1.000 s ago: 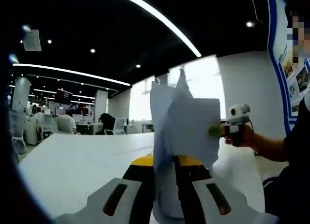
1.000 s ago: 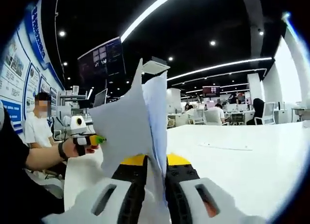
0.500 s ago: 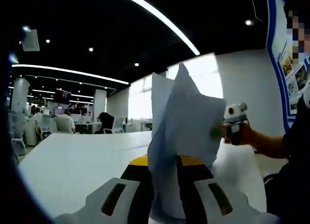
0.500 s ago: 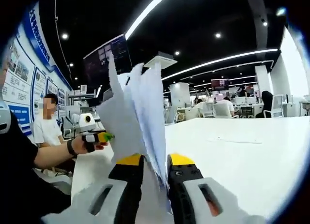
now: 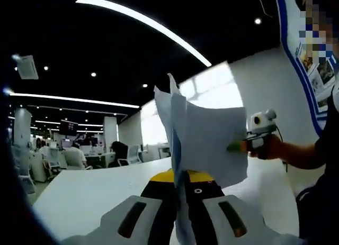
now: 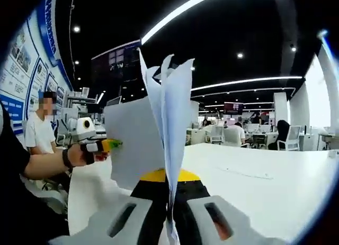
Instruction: Organize the stack of printing papers by aligning and flattening the scattered papers on the table
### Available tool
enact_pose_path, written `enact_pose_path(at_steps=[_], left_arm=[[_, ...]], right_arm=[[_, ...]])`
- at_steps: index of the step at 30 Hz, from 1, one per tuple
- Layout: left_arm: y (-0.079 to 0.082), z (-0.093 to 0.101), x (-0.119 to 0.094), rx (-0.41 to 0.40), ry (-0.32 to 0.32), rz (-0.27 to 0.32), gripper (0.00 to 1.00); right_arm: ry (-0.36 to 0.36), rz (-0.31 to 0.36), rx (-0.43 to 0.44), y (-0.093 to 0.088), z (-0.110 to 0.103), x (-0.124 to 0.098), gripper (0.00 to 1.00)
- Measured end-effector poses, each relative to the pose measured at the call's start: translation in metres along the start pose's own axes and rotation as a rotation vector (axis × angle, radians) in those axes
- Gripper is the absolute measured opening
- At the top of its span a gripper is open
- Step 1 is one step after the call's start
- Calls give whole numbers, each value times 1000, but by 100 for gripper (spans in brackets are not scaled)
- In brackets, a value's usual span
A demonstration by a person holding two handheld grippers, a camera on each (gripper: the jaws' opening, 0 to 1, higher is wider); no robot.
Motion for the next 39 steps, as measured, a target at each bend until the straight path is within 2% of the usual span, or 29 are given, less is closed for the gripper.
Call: enact_pose_path(at_steps=[2, 4, 6, 11, 15, 18, 23, 26, 29, 35, 39], left_arm=[[-21, 1, -1, -42, 5, -69, 11], [-41, 0, -2, -83, 16, -133, 17], [-45, -7, 0, -80, 23, -123, 21], [-33, -4, 1, -92, 10, -106, 23], [-23, 0, 5, -73, -12, -92, 25], [-29, 4, 9, -88, -22, -96, 26], [-46, 10, 18, -113, -8, -114, 32], [-44, 11, 22, -106, 15, -113, 34], [-39, 11, 26, -115, 22, -102, 34], [-41, 21, 33, -108, 10, -97, 35], [-40, 23, 30, -108, 2, -93, 26]], right_arm=[[-9, -44, -20, -16, 4, 1, 0], [2, -112, -24, -37, 5, 2, 8], [12, -114, -26, -42, 5, 3, 14], [19, -89, -9, -33, 9, -2, 20], [25, -25, 49, -18, 15, -9, 21], [41, 3, 115, -14, 16, -12, 23], [25, 1, 113, -19, 14, -9, 27], [3, 9, 109, -17, 18, -11, 28], [-36, 56, 134, -9, 29, -13, 32], [-42, 64, 150, -10, 29, -8, 35], [-54, 58, 136, -11, 33, -9, 36]])
Point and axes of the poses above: the point that each gripper's makers call its tool centre point, and the gripper's own axes: x roughly forward along the fingers, z roughly to its right, y roughly out of its top, the point moved 1 cm from there along -x, roughly backward along the fingers, and after that the axes turned 1 degree about z, right-handed, at the moved point
